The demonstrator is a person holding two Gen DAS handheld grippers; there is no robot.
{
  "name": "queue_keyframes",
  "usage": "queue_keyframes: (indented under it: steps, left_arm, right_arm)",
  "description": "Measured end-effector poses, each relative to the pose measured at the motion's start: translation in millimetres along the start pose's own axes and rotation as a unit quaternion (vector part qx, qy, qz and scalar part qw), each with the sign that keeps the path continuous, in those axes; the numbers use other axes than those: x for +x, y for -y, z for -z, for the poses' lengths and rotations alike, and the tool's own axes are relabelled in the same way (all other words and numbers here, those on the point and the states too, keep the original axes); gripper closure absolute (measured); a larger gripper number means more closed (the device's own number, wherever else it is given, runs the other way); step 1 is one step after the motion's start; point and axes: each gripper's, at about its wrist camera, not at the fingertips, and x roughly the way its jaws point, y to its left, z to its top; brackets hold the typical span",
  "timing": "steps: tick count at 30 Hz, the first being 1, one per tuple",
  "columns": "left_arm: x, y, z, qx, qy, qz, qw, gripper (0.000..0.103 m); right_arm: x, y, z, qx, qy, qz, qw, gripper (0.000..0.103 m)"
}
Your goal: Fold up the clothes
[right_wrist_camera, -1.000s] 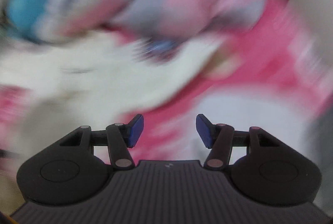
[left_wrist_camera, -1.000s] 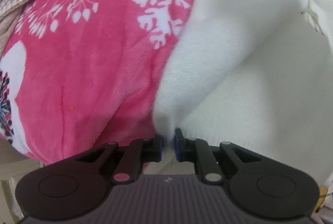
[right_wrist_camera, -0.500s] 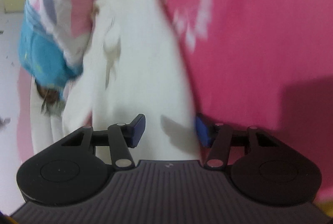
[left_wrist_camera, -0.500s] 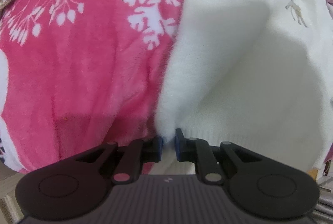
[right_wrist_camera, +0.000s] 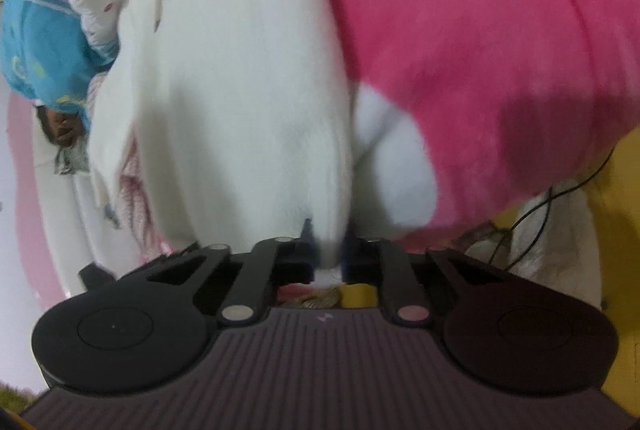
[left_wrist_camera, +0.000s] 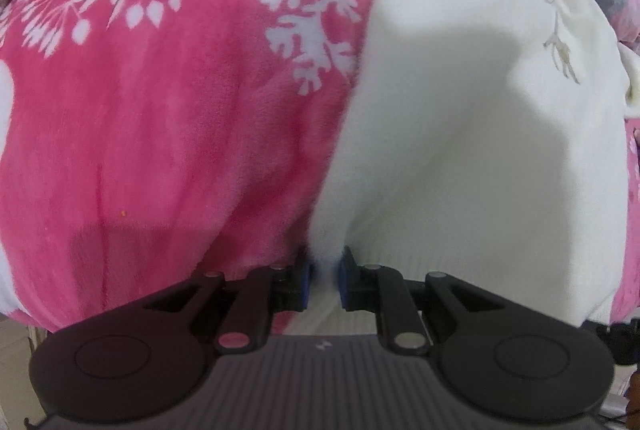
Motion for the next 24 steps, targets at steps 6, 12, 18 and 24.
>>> queue_keyframes:
  steps: [6,12,18,24]
  left_arm:
    - [-29,5,13,-0.072,-0.007,0.042,0.9964,0.096]
    - [-74,64,13,-0.095,-0.016,0.131,0.9866,0.096]
    - [-16,-32,-34,-0.115,-0.065,0.113,0.9848,0.097]
    - [-72,-15,-63,-0.07,-0.045,0.137,0.9871,0.097]
  right_arm:
    - [-33,-39,-13,-0.045,0.03,0.005,0.999,0.098]
    - [-159,-135,-26,-0.154,0.112,-0.009,0.982,0.099]
    - [-137,-80,-35,-0.073,0.038,0.078,0.994,0.099]
    - [-150,-100,-36,-0.091,0.065,0.07,0.991,0.099]
